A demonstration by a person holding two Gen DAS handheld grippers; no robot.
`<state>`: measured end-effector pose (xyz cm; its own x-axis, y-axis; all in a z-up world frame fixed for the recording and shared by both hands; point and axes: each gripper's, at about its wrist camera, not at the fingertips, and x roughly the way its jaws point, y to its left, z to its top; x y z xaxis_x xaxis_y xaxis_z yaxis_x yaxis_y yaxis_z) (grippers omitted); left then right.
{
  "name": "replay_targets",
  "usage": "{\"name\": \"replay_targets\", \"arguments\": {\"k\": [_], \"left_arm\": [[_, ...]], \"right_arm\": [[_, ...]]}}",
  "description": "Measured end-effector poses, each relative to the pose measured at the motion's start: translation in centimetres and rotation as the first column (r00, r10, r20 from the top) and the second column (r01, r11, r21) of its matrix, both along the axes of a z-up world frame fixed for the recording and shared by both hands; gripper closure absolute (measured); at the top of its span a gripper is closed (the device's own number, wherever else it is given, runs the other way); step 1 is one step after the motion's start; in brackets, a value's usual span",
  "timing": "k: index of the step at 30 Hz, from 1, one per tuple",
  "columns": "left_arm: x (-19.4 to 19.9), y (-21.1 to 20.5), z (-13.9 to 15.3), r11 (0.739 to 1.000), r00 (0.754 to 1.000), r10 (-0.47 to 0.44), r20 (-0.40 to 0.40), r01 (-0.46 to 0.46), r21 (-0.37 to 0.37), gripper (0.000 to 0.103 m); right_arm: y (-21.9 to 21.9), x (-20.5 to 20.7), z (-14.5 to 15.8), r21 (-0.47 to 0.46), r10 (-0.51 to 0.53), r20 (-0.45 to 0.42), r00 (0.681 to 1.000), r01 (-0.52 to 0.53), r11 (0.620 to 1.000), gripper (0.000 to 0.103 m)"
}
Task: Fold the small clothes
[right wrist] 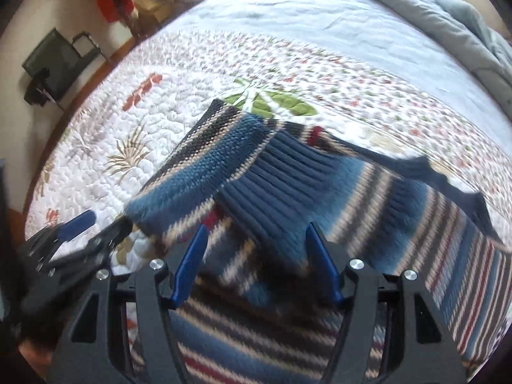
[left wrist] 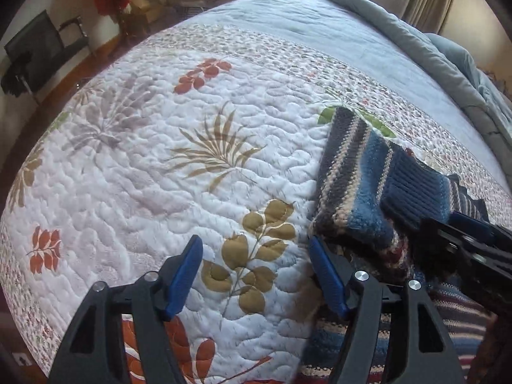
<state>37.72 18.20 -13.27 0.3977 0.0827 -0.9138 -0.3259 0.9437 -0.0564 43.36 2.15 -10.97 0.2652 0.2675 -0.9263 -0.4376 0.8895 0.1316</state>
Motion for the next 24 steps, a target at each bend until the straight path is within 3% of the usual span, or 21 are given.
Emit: {"name": "replay_targets", "arguments": {"k": [3, 6, 9, 11, 12, 16, 20, 22, 24], "left_arm": [[0.1, 0.4, -0.4, 1.0, 1.0, 0.012, -0.004, -0.012, -0.027, 0.033], [0.1, 1.1, -0.7, 0.998, 0.999, 0.041, -0.015, -0.041, -0.046, 0.032], [0.0, 1.2, -0.8, 0.998, 0.998, 0.053, -0.017, -0.053, -0.034, 0.032], [0.0, 0.9, -0.8, 0.998, 0.999, 0.046, -0.02, -0.046, -0.033, 0.031], [0.0, 0.6, -0.8, 0.998, 0.999, 0.042, -0.021, -0.043, -0.035, 0.031], [0.0, -0.4, -0.6, 1.0, 1.0, 0.027, -0.013, -0.027, 0.007, 0.031], [0.0, -0.9, -0.4, 0.999, 1.0, 0.021, -0.006, -0.021, 0.027, 0.031], [0.0, -1.3, -0.4, 0.999, 1.0, 0.014, -0.006, -0.013, 0.045, 0.031], [0.1, -1.8, -0.6, 0.998, 1.0, 0.002, -0.012, -0.001, 0.064, 0.031]], "right_arm": [[1.5, 1.1, -1.9, -0.098, 0.002, 0.012, 1.0, -0.001, 0.995, 0.037], [1.7, 1.3, -3.5, -0.121, 0.031, -0.015, 0.999, -0.032, 0.992, 0.03], [1.1, 0.8, -3.5, -0.127, 0.029, 0.023, 0.999, -0.025, 0.992, 0.056], [-0.5, 0.9, -2.7, -0.077, -0.005, 0.019, 1.0, 0.006, 0.997, 0.085], [-1.3, 0.9, -2.2, -0.038, -0.021, 0.009, 1.0, 0.021, 0.999, 0.094], [-6.7, 0.3, 0.9, 0.116, -0.124, 0.023, 0.992, 0.121, 0.986, 0.093], [-14.2, -1.7, 2.8, 0.207, -0.245, 0.034, 0.969, 0.233, 0.95, 0.09], [-16.8, -2.3, 2.7, 0.216, -0.296, 0.018, 0.955, 0.285, 0.934, 0.082], [-19.9, -3.2, 1.9, 0.164, -0.343, 0.012, 0.939, 0.337, 0.927, 0.072]]}}
